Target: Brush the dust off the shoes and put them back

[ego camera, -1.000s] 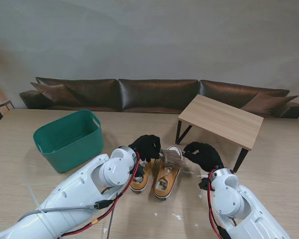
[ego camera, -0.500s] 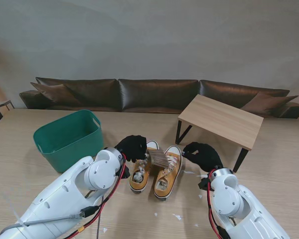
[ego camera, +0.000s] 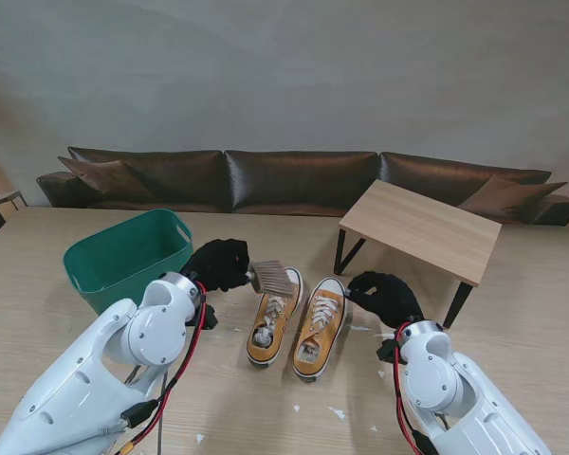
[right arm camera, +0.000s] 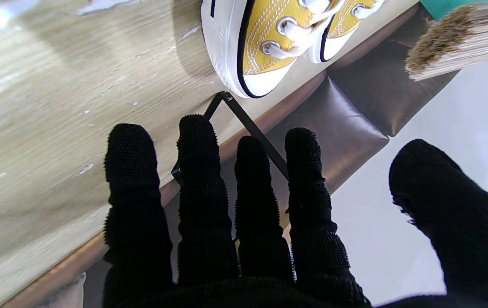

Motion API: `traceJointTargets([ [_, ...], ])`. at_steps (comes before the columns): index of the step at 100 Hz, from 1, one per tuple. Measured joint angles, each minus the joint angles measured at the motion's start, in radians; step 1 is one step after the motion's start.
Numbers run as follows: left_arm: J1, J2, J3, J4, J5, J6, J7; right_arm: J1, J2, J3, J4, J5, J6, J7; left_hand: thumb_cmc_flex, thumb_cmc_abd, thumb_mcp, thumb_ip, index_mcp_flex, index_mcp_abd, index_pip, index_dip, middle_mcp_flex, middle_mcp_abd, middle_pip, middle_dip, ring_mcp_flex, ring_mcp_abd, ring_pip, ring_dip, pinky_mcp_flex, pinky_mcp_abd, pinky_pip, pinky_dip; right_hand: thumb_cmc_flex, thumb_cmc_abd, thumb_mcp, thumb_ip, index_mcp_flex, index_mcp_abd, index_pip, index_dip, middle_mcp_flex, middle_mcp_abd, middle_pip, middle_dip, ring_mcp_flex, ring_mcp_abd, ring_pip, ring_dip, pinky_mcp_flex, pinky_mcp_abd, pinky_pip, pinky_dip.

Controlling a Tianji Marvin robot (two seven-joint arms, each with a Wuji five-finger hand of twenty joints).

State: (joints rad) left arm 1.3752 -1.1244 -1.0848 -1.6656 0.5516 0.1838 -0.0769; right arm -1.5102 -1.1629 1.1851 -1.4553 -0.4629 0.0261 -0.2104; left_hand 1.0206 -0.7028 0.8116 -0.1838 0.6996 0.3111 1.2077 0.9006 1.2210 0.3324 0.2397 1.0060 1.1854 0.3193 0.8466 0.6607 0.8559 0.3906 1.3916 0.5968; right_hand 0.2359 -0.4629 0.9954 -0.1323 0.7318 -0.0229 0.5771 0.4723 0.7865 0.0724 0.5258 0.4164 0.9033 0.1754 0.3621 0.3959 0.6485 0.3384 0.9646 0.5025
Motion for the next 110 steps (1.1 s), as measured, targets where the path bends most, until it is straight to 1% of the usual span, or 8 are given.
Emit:
traceJointTargets([
  [15,0.05,0.009,-0.057,-0.031,0.034,-0.001,0.002,0.001,0.0,-0.003,0.002,0.0,0.0,0.001,0.0,0.0,0.0,0.0,0.0,0.0,0.0,0.0,0.0,0.0,0.0,0.0,0.0,0.0,0.0,0.0,0.0,0.0,0.0,0.0,0.0,0.0,0.0,0.0,0.0,0.0,0.0,0.0,0.0,0.0,0.0,0.0,0.0,0.0,0.0,0.0,0.0,0.0,0.0,0.0],
  [31,0.088,0.012,-0.097,-0.028,0.058,0.0,0.039,0.001,0.0,-0.005,0.002,0.0,0.0,0.005,0.0,0.0,0.0,0.0,0.0,0.0,0.0,-0.001,0.0,0.0,0.0,0.0,0.0,0.0,0.0,0.0,0.0,0.0,0.0,0.0,0.0,0.0,0.0,0.0,0.0,0.0,0.0,0.0,0.0,0.0,0.0,0.0,0.0,0.0,0.0,0.0,0.0,0.0,0.0,0.0],
  [56,0.131,0.011,-0.137,0.01,0.075,0.032,0.09,0.001,0.0,-0.007,0.003,0.003,0.0,0.006,0.0,0.0,0.0,0.0,0.0,0.0,0.0,-0.001,0.0,0.0,0.0,0.0,0.0,0.0,0.0,0.0,0.0,0.0,0.0,0.0,0.0,0.0,0.0,0.0,0.0,0.0,0.0,0.0,0.0,0.0,0.0,0.0,0.0,0.0,0.0,0.0,0.0,0.0,0.0,0.0],
  [89,0.18,0.011,-0.172,0.051,0.116,0.056,0.125,0.002,0.0,-0.009,0.005,0.005,0.0,0.008,0.0,0.0,0.0,0.0,0.0,0.0,0.0,-0.001,0.0,0.0,0.0,0.0,0.0,0.0,0.0,0.0,0.0,0.0,0.0,0.0,0.0,0.0,0.0,0.0,0.0,0.0,0.0,0.0,0.0,0.0,0.01,0.0,0.0,0.0,0.0,0.0,0.0,0.0,0.0,0.0],
  [110,0.19,0.012,-0.176,0.086,0.138,0.07,0.138,0.003,0.0,-0.011,0.008,0.007,0.0,0.008,0.0,0.0,0.0,0.0,0.0,-0.001,0.0,-0.001,0.0,0.0,0.0,0.0,0.0,0.0,0.0,0.0,0.0,0.0,0.0,0.0,0.0,0.0,0.0,0.0,0.0,0.0,0.0,0.0,0.0,0.001,0.01,0.0,0.0,0.0,0.0,0.0,0.0,0.0,0.0,0.0],
])
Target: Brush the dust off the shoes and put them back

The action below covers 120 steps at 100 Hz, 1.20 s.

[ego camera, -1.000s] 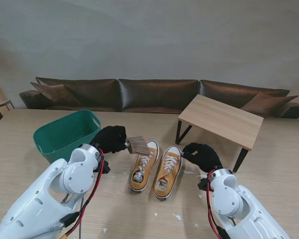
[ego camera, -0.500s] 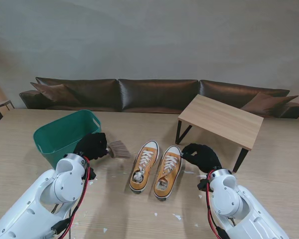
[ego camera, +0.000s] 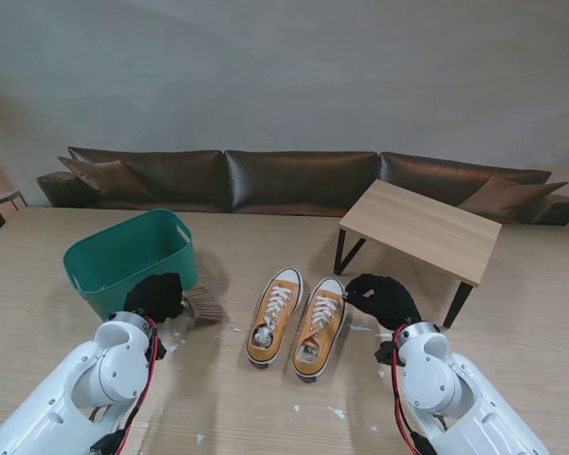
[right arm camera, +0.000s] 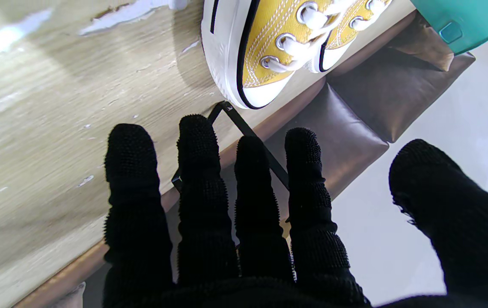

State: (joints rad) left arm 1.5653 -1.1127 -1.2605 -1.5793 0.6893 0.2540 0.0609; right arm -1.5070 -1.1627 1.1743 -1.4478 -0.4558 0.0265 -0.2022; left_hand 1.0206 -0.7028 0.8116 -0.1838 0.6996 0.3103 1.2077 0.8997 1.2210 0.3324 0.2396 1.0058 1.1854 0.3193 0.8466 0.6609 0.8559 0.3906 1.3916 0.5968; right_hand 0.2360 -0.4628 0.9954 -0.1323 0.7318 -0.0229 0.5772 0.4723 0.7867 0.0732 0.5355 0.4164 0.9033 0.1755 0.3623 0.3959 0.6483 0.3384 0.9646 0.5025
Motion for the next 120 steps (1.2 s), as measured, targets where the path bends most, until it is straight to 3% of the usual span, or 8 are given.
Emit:
traceJointTargets([
  [41,-0.02,0.005,0.018,0.076,0.051,0.032,0.007,0.001,0.0,-0.001,0.003,0.002,0.0,0.002,0.0,0.011,0.0,0.0,0.0,-0.021,0.002,0.001,0.0,-0.007,-0.015,-0.04,-0.001,0.007,-0.061,0.007,-0.037,0.0,0.0,0.0,0.0,0.0,0.0,0.0,0.0,0.0,0.0,0.0,0.0,0.0,0.0,0.0,0.0,0.0,0.0,0.0,0.0,0.0,0.0,0.0],
  [59,-0.012,0.019,0.02,0.072,0.128,0.049,-0.053,0.001,0.0,-0.001,0.003,0.003,0.001,0.005,0.0,0.019,-0.012,0.001,-0.002,-0.044,0.016,-0.004,0.0,-0.02,-0.021,-0.068,-0.004,0.01,-0.09,0.037,-0.087,0.0,0.0,0.002,0.0,0.0,0.0,0.0,0.0,0.0,0.0,0.0,0.0,0.0,0.0,0.0,0.0,0.0,0.002,0.0,0.0,0.0,0.0,0.0],
  [98,0.003,0.037,0.032,0.066,0.182,0.081,-0.099,0.001,0.0,-0.002,0.005,0.006,0.001,0.008,0.0,0.026,-0.025,0.002,-0.002,-0.114,0.022,-0.071,-0.02,-0.041,-0.054,-0.104,-0.087,0.025,-0.169,0.039,-0.229,0.007,-0.051,0.002,0.0,0.0,0.0,0.0,0.0,0.0,0.0,0.0,0.001,0.0,0.0,0.0,0.0,0.0,0.003,0.0,0.0,0.0,0.0,0.0],
  [120,0.009,0.046,0.036,0.06,0.223,0.084,-0.131,0.003,0.0,-0.003,0.009,0.008,0.001,0.008,-0.009,0.026,-0.028,0.002,0.0,-0.127,0.01,-0.084,-0.032,-0.044,-0.055,-0.108,-0.114,0.026,-0.189,0.036,-0.266,0.007,-0.059,0.012,0.0,0.0,0.0,0.0,0.0,0.0,0.001,0.0,0.001,0.001,0.0,0.0,0.0,0.0,0.003,0.0,0.0,0.0,0.0,0.0],
])
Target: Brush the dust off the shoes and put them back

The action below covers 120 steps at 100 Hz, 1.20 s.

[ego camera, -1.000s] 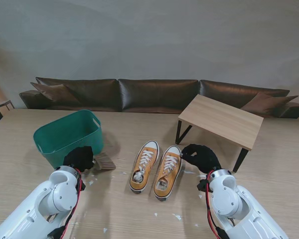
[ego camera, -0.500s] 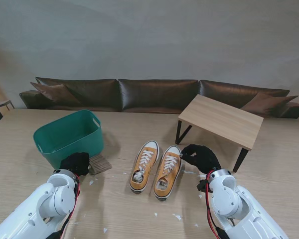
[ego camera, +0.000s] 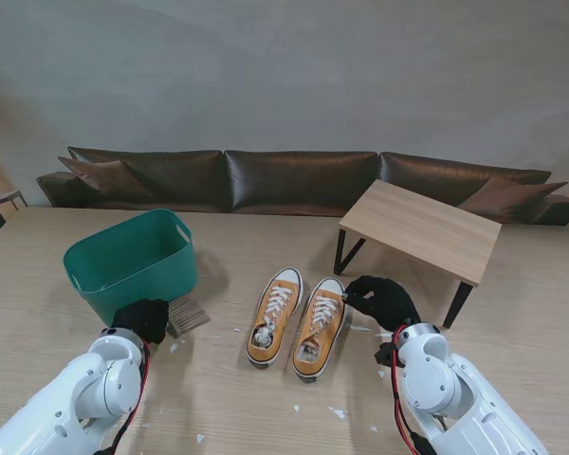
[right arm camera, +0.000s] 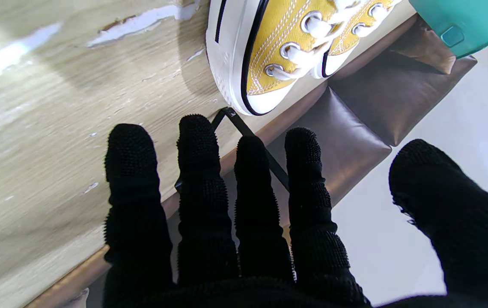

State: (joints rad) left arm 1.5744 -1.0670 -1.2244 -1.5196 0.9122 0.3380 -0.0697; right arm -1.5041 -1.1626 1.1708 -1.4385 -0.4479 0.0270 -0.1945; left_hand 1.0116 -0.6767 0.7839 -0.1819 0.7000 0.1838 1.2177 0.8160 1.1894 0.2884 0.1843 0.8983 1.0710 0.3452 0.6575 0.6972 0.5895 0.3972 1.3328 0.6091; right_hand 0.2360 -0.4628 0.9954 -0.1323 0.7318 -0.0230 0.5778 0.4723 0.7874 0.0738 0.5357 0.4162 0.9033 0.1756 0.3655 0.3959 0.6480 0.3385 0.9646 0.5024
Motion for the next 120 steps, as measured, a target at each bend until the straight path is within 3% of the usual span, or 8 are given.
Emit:
traceJointTargets([
  [20,0.0,0.007,0.005,0.0,0.047,-0.005,-0.022,0.002,0.0,-0.001,0.005,0.001,0.0,-0.001,-0.045,0.014,-0.014,0.001,0.014,-0.009,-0.048,-0.045,-0.043,-0.006,0.037,-0.051,-0.045,0.003,-0.015,-0.012,-0.018,-0.004,-0.001,0.005,0.0,0.0,0.0,0.0,0.0,0.0,0.0,0.0,0.001,0.0,0.0,0.0,0.004,0.0,0.0,0.0,0.0,0.0,0.0,-0.001],
  [44,0.018,0.009,-0.003,-0.015,0.05,-0.009,-0.013,0.004,0.0,-0.002,0.007,0.005,0.0,-0.001,-0.085,0.03,-0.038,0.002,0.04,-0.009,-0.134,-0.082,-0.066,0.002,0.075,-0.132,-0.045,0.008,-0.016,-0.015,-0.023,-0.004,-0.001,0.012,0.0,0.0,0.0,0.0,0.0,0.0,0.001,0.0,0.001,0.0,0.0,0.0,0.004,0.0,0.001,0.0,0.0,0.0,0.0,-0.002],
  [66,0.038,0.008,-0.019,-0.032,0.047,-0.008,-0.005,0.005,0.0,-0.004,0.009,0.006,0.0,0.0,-0.106,0.057,-0.072,0.002,0.069,-0.009,-0.237,-0.115,-0.077,0.013,0.101,-0.262,-0.045,0.018,-0.016,-0.023,-0.024,-0.002,-0.002,0.012,0.0,0.0,0.0,0.0,0.0,0.0,0.001,0.0,0.014,0.001,0.01,0.0,0.004,0.0,0.003,0.004,-0.001,0.0,0.0,-0.002],
  [95,0.042,0.008,-0.023,-0.039,0.058,-0.022,-0.008,0.006,-0.001,-0.005,0.011,0.013,0.0,0.002,-0.126,0.087,-0.088,0.002,0.083,-0.011,-0.352,-0.159,-0.107,0.034,0.114,-0.277,-0.048,0.03,-0.016,-0.024,-0.028,0.001,-0.002,0.012,0.0,0.0,0.0,0.0,0.0,0.005,0.002,0.0,0.027,0.003,0.013,0.0,0.013,0.001,0.01,0.004,-0.001,0.0,0.0,-0.002],
  [120,0.042,0.009,-0.026,-0.039,0.075,-0.03,-0.015,0.007,-0.002,-0.005,0.012,0.021,0.0,0.001,-0.159,0.114,-0.088,0.002,0.144,-0.055,-0.587,-0.231,-0.135,0.044,0.112,-0.298,-0.073,0.038,-0.017,-0.024,-0.052,0.004,-0.006,0.013,0.0,0.0,0.0,0.0,0.011,0.007,0.009,0.0,0.038,0.01,0.014,0.0,0.013,0.004,0.01,0.004,-0.002,0.001,0.0,-0.002],
])
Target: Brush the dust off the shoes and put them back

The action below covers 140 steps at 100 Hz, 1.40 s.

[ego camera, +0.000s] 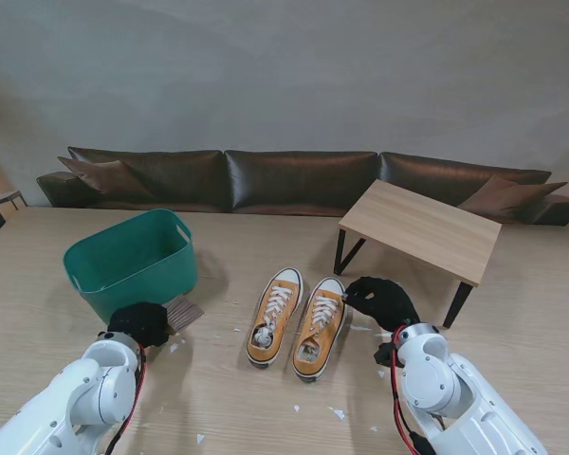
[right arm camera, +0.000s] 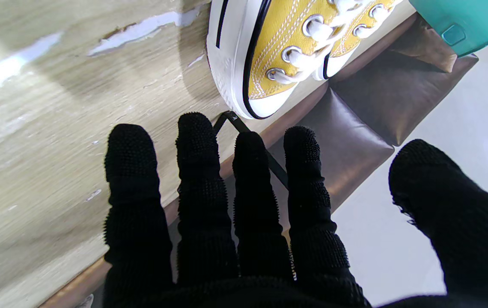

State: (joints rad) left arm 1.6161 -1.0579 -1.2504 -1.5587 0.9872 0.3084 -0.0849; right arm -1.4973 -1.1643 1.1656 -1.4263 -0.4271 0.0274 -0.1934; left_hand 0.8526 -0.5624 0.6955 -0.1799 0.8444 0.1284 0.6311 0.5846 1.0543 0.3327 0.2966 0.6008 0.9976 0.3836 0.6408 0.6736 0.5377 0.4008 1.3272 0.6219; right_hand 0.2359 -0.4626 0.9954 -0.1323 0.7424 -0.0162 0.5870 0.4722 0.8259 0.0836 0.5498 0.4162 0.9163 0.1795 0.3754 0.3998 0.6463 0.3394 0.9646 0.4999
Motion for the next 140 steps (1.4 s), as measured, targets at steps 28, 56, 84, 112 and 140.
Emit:
traceJointTargets([
  [28,0.004,0.0,-0.008,-0.001,0.008,-0.013,0.001,0.002,0.0,-0.001,0.003,0.003,0.0,0.003,-0.02,0.007,-0.021,0.0,0.013,-0.012,-0.1,-0.035,-0.047,-0.007,-0.028,-0.027,-0.029,0.008,-0.01,0.0,-0.026,0.001,-0.02,0.001,0.0,0.0,0.0,0.0,0.0,0.001,0.001,0.0,0.0,0.0,0.0,0.0,0.0,0.005,0.0,0.008,0.0,0.001,0.0,-0.001],
  [56,0.021,0.002,-0.03,-0.021,0.046,-0.053,-0.004,0.004,0.0,-0.002,0.004,0.007,0.0,0.008,-0.039,0.025,-0.05,0.0,0.014,-0.021,-0.184,-0.074,-0.058,-0.007,-0.046,-0.051,-0.03,0.009,-0.009,0.0,-0.03,0.002,-0.021,0.012,0.0,0.0,0.0,0.0,0.0,0.001,0.001,0.0,0.0,0.0,0.0,0.0,0.0,0.005,0.0,0.008,0.0,0.001,0.0,-0.002],
  [84,0.035,0.009,-0.041,-0.061,0.089,-0.076,-0.033,0.005,0.0,-0.002,0.006,0.013,-0.001,0.011,-0.093,0.042,-0.05,0.001,0.023,-0.017,-0.243,-0.092,-0.058,-0.007,-0.046,-0.065,-0.029,0.009,-0.009,0.0,-0.032,0.002,-0.031,0.013,0.0,0.0,0.0,0.0,0.0,0.001,0.001,0.0,0.0,0.0,0.0,0.0,0.018,0.008,0.002,0.008,0.0,0.001,0.0,-0.002],
  [112,0.085,0.009,-0.075,-0.169,0.112,-0.106,-0.042,0.006,0.0,-0.003,0.009,0.015,0.0,0.012,-0.146,0.074,-0.046,0.022,0.035,-0.005,-0.291,-0.096,-0.058,0.004,-0.054,-0.08,-0.029,0.02,-0.009,0.0,-0.037,0.02,-0.031,0.023,0.0,0.0,0.0,0.0,0.0,0.001,0.001,0.0,0.0,0.001,0.0,0.0,0.01,0.01,0.002,0.009,0.0,0.002,0.0,-0.002],
  [140,0.086,0.008,-0.061,-0.233,-0.073,-0.289,0.023,0.01,-0.001,-0.006,0.014,0.012,-0.002,0.006,-0.14,0.084,-0.05,0.022,0.026,-0.019,-0.313,-0.09,-0.078,0.001,-0.031,-0.052,-0.107,0.021,0.002,0.013,-0.099,0.02,-0.031,0.045,0.0,0.0,0.0,0.0,0.0,0.002,0.001,0.0,0.0,0.002,0.0,0.0,0.01,0.01,0.002,0.009,0.0,0.002,0.0,-0.002],
])
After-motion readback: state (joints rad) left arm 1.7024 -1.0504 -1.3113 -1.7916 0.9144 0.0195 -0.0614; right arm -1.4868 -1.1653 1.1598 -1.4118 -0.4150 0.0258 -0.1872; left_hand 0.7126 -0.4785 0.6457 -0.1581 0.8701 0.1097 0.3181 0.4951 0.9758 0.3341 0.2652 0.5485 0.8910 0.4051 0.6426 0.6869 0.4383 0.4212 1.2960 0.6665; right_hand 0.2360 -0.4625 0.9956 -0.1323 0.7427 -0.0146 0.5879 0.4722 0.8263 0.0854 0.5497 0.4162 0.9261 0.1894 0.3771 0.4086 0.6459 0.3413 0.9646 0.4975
